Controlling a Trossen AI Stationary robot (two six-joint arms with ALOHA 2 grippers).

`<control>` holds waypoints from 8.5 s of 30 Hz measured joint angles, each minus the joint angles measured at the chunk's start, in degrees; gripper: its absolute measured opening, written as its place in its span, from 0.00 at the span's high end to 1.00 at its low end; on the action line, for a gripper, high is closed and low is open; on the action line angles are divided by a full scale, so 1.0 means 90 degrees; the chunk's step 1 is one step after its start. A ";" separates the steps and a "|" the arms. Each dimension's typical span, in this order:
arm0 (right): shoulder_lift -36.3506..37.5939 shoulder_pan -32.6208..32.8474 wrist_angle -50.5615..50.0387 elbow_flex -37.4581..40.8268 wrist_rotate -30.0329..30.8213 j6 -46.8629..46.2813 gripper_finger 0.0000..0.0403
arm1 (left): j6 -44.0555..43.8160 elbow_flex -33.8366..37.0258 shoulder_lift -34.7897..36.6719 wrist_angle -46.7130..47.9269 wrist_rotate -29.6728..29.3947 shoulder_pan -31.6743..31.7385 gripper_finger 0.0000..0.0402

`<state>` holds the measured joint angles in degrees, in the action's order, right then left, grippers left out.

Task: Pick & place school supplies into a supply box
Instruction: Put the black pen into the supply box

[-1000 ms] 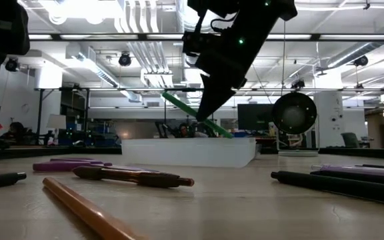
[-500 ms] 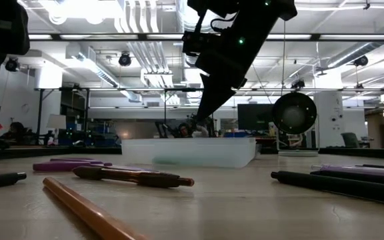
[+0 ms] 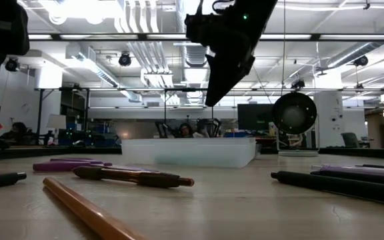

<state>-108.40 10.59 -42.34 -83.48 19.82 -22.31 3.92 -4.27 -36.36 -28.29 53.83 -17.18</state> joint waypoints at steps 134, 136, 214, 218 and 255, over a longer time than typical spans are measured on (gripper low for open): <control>-0.1926 0.2053 -0.1340 -0.0999 -0.2214 -0.6821 0.85 | -0.0002 0.0060 0.0000 0.0022 0.0000 0.0001 0.74; -0.1926 0.2044 -0.1332 -0.0984 -0.2213 -0.6801 0.85 | -0.0002 0.0062 0.0000 0.0028 0.0002 -0.0001 0.74; -0.1931 0.1142 -0.1208 -0.2053 0.5320 -0.1124 0.97 | -0.0002 0.0074 0.0000 0.0022 -0.0001 0.0000 0.74; -0.1931 0.1115 -0.1208 -0.2053 0.5229 -0.1263 0.94 | -0.0001 0.0074 0.0000 0.0022 -0.0001 0.0001 0.74; -0.1931 0.1212 -0.1286 -0.2245 -0.0062 -0.1887 0.78 | -0.0001 0.0074 0.0000 0.0022 -0.0001 -0.0001 0.74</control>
<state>-125.78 21.50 -53.91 -103.68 19.26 -39.30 3.91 -3.60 -36.36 -28.10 53.82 -17.19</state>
